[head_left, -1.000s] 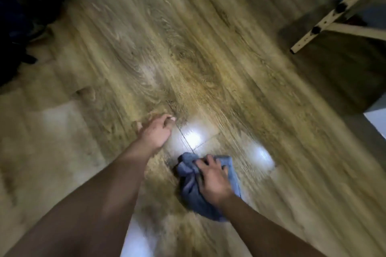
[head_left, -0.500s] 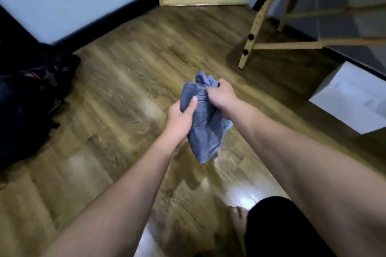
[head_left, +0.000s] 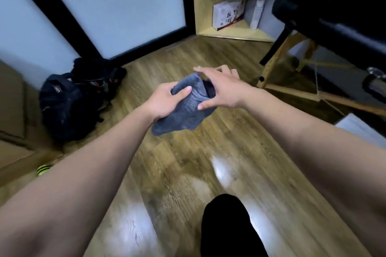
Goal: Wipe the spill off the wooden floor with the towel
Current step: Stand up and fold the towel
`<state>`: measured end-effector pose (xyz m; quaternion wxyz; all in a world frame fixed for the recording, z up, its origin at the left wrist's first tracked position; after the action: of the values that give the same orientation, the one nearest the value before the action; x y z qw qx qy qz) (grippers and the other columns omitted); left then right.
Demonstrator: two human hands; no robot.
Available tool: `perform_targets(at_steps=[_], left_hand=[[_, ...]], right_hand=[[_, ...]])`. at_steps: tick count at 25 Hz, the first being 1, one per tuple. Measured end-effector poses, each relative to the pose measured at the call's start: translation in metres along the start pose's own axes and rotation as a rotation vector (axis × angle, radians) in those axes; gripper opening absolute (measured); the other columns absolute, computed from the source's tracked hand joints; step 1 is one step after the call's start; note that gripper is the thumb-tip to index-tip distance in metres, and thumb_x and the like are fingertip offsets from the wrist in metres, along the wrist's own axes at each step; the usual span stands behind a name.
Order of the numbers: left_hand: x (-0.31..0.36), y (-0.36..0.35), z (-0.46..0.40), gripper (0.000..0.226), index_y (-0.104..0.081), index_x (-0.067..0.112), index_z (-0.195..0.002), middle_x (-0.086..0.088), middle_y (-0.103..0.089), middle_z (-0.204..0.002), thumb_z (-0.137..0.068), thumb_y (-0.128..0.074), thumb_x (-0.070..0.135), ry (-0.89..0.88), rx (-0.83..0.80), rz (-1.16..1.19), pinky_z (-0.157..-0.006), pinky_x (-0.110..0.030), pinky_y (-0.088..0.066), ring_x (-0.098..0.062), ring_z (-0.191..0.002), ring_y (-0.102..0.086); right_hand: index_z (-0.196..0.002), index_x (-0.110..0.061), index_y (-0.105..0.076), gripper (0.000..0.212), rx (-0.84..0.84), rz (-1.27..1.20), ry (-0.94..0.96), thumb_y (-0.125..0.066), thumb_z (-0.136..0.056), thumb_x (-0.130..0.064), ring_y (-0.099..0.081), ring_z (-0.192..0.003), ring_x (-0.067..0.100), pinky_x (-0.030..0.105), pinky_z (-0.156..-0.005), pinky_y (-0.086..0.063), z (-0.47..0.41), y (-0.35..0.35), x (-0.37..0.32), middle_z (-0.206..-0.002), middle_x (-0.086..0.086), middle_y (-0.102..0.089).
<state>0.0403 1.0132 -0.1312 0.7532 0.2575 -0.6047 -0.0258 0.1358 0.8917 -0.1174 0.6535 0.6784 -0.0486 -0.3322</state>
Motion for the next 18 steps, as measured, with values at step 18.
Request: perform_targets(at_steps=[18], left_hand=[[0.208, 0.280, 0.261, 0.029, -0.070, 0.016, -0.089, 0.000, -0.075, -0.086, -0.068, -0.088, 0.025, 0.202, 0.526, 0.413, -0.075, -0.030, -0.057, -0.016, -0.080, -0.070]], right_hand=[[-0.099, -0.025, -0.073, 0.014, 0.170, -0.905, 0.114, -0.073, -0.091, -0.036, -0.065, -0.084, 0.002, 0.023, -0.077, -0.052, 0.067, 0.272, -0.267, -0.091, -0.013, -0.074]])
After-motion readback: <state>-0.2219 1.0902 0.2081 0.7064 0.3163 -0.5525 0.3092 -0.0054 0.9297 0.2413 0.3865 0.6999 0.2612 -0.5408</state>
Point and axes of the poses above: each hand's wrist, its own z-axis away from the middle knuckle, its own y-axis out of the back of the hand, x = y × z, the point moved 10 cm from there along -z, towards the middle knuckle
